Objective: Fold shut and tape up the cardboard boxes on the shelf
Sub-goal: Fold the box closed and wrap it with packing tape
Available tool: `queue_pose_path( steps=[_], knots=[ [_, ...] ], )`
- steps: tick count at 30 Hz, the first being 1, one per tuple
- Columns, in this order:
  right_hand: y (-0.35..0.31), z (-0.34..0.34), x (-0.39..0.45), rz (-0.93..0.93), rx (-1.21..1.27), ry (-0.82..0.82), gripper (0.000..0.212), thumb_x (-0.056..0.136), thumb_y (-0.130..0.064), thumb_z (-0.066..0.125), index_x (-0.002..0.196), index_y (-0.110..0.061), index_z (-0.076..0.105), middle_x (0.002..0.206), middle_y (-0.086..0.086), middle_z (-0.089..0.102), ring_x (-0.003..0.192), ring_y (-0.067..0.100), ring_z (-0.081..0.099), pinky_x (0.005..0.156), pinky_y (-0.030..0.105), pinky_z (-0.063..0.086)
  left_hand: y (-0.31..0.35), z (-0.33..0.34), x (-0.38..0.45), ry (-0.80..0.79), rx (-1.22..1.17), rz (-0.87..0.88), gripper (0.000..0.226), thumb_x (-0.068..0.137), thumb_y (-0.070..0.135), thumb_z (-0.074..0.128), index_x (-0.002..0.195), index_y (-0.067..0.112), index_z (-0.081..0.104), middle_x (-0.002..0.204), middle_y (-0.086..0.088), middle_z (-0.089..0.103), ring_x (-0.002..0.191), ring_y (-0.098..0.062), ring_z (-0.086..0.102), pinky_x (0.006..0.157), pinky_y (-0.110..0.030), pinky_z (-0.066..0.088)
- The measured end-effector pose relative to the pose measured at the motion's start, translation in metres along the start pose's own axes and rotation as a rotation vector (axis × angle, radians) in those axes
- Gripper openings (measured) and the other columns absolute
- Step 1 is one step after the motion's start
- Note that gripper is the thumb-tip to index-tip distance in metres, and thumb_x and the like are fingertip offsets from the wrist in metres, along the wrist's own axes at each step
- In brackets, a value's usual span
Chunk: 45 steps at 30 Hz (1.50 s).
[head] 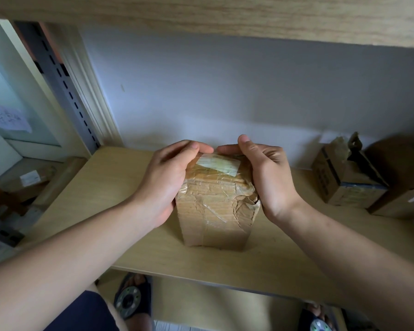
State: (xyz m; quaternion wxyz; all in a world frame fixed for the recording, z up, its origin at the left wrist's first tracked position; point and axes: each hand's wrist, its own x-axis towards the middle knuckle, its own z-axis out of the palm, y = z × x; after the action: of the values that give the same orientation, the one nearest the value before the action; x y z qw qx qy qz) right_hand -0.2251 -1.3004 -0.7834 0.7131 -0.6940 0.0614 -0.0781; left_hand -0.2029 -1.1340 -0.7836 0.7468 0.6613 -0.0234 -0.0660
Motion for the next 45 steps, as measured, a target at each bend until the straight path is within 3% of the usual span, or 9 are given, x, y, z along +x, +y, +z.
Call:
queue_pose_path(
  steps=[11,15,18,22,26,30,34,38,45],
  knots=[
    [0.006,0.0,0.007,0.034,-0.05,0.111,0.044,0.102,-0.032,0.051,0.075,-0.017,0.082,0.083,0.003,0.079,0.085,0.027,0.074,0.092,0.044,0.057,-0.005,0.002,0.004,0.045,-0.025,-0.043,0.018,0.093,0.021,0.065,0.085,0.012,0.078,0.092,-0.009,0.073,0.09,-0.025,0.069,0.088,-0.042,0.051],
    [0.01,0.002,0.006,0.146,0.119,0.047,0.019,0.086,-0.022,0.071,0.086,-0.004,0.078,0.081,0.014,0.072,0.074,0.031,0.067,0.075,0.04,0.052,-0.001,-0.001,0.004,-0.023,-0.041,-0.029,0.074,0.07,0.049,0.08,0.101,-0.014,0.057,0.093,-0.01,0.054,0.087,-0.025,0.054,0.082,-0.043,0.037],
    [0.012,-0.003,0.007,0.176,0.151,-0.035,0.035,0.077,-0.024,0.074,0.096,0.005,0.073,0.086,0.021,0.065,0.078,0.035,0.059,0.074,0.044,0.047,0.002,-0.001,0.002,-0.067,-0.02,-0.018,0.084,0.063,0.051,0.082,0.105,-0.015,0.052,0.095,-0.009,0.052,0.089,-0.026,0.051,0.082,-0.045,0.033],
    [0.01,-0.013,0.005,0.136,0.164,-0.151,0.036,0.085,-0.02,0.072,0.109,0.006,0.071,0.102,0.027,0.071,0.093,0.038,0.067,0.085,0.043,0.053,0.004,-0.002,0.0,-0.06,-0.019,-0.017,0.08,0.064,0.048,0.08,0.104,-0.015,0.051,0.093,-0.011,0.051,0.086,-0.027,0.047,0.081,-0.044,0.031],
    [0.01,-0.022,0.003,0.01,0.008,-0.246,0.035,0.084,-0.03,0.069,0.114,-0.012,0.072,0.098,0.003,0.07,0.091,0.017,0.066,0.082,0.028,0.053,0.002,-0.005,0.002,-0.067,-0.028,-0.032,0.078,0.065,0.047,0.08,0.105,-0.014,0.052,0.096,-0.01,0.054,0.087,-0.027,0.05,0.082,-0.044,0.034],
    [0.014,-0.015,-0.001,0.008,0.084,-0.141,0.04,0.086,-0.034,0.068,0.105,0.001,0.07,0.091,0.012,0.066,0.086,0.025,0.063,0.083,0.04,0.049,-0.004,-0.004,0.004,-0.061,-0.021,-0.002,0.069,0.07,0.042,0.078,0.106,-0.013,0.054,0.095,-0.008,0.055,0.089,-0.024,0.049,0.082,-0.043,0.034],
    [0.015,-0.002,-0.003,0.036,0.149,-0.033,0.048,0.081,-0.033,0.073,0.101,0.01,0.066,0.087,0.017,0.064,0.083,0.03,0.06,0.084,0.043,0.049,-0.003,-0.01,0.004,-0.103,0.022,-0.026,0.03,0.084,0.032,0.07,0.113,0.025,0.073,0.105,-0.016,0.066,0.098,-0.028,0.061,0.09,-0.044,0.046],
    [0.017,0.001,-0.006,0.047,0.161,0.039,0.028,0.076,-0.033,0.078,0.081,-0.007,0.069,0.077,0.014,0.065,0.072,0.027,0.062,0.074,0.039,0.051,-0.002,-0.013,0.004,-0.136,0.046,-0.023,0.023,0.102,0.016,0.055,0.11,0.007,0.074,0.118,-0.022,0.071,0.113,-0.039,0.067,0.105,-0.053,0.049],
    [0.018,-0.003,-0.014,-0.038,0.034,0.096,0.026,0.08,-0.041,0.079,0.077,-0.019,0.065,0.095,0.021,0.075,0.078,0.025,0.066,0.08,0.054,0.058,-0.007,-0.015,0.006,-0.196,0.063,0.039,0.028,0.085,0.037,0.062,0.099,0.015,0.071,0.103,-0.018,0.067,0.098,-0.029,0.062,0.093,-0.046,0.044]
  ],
)
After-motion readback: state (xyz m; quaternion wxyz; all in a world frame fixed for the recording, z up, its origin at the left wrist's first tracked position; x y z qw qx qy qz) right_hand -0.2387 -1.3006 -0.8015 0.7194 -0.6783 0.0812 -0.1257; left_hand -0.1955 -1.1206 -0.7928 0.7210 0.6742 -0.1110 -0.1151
